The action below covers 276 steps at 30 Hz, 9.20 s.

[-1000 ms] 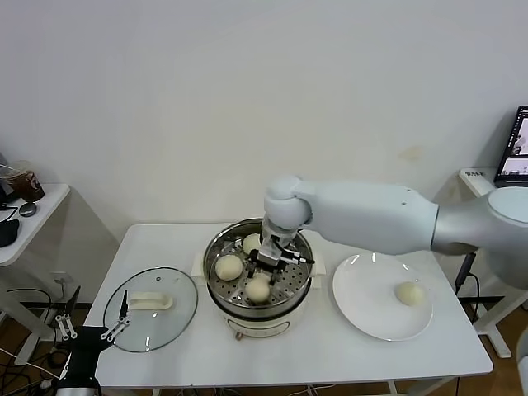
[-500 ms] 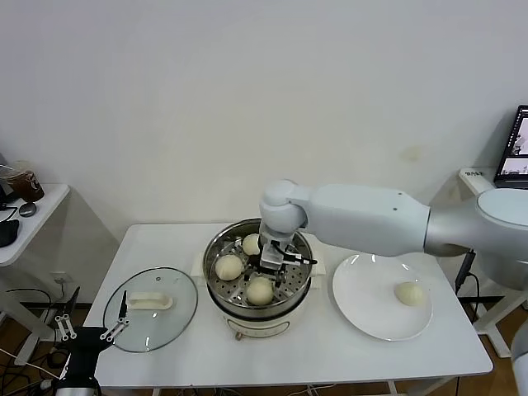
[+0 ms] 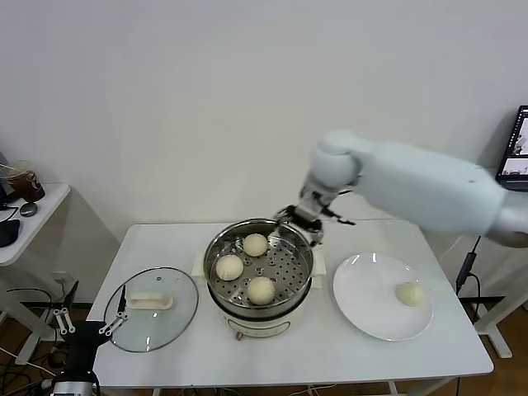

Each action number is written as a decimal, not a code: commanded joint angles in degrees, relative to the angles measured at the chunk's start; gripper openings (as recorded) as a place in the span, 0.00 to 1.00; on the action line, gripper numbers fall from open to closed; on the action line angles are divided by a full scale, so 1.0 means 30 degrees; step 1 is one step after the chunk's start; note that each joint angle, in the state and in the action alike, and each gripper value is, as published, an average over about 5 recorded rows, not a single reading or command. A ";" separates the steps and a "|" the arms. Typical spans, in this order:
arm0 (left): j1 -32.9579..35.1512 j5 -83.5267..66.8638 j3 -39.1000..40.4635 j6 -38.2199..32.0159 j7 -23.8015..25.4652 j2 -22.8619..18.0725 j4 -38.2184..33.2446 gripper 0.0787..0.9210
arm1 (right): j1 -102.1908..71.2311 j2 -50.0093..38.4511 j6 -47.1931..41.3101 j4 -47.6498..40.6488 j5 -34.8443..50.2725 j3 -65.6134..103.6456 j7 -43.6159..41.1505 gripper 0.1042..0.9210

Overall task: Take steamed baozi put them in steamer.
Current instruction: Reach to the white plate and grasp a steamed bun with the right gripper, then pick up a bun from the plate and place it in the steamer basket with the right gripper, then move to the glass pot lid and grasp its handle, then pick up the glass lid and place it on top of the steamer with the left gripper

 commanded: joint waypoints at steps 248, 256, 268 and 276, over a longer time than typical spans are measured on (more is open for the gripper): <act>-1.0608 2.3476 0.6308 0.2821 -0.1610 0.4952 1.3458 0.72 | -4.3469 1.3055 0.2733 0.9831 -0.0608 3.8664 2.0890 0.88; -1.0188 2.1725 0.6278 0.2813 -0.1838 0.5105 1.2996 0.46 | -4.3579 1.3050 0.2694 0.9812 -0.0665 3.8474 2.0838 0.88; -0.5424 1.8965 0.4785 0.6588 -0.3862 0.6525 0.6355 0.12 | -4.3580 1.3010 0.2956 0.9777 -0.1178 3.8341 2.0702 0.88; -0.2562 1.5973 0.1715 1.0785 -0.0012 0.7900 0.0196 0.11 | -4.3336 1.2868 0.3178 0.9237 -0.1208 3.7746 2.0520 0.88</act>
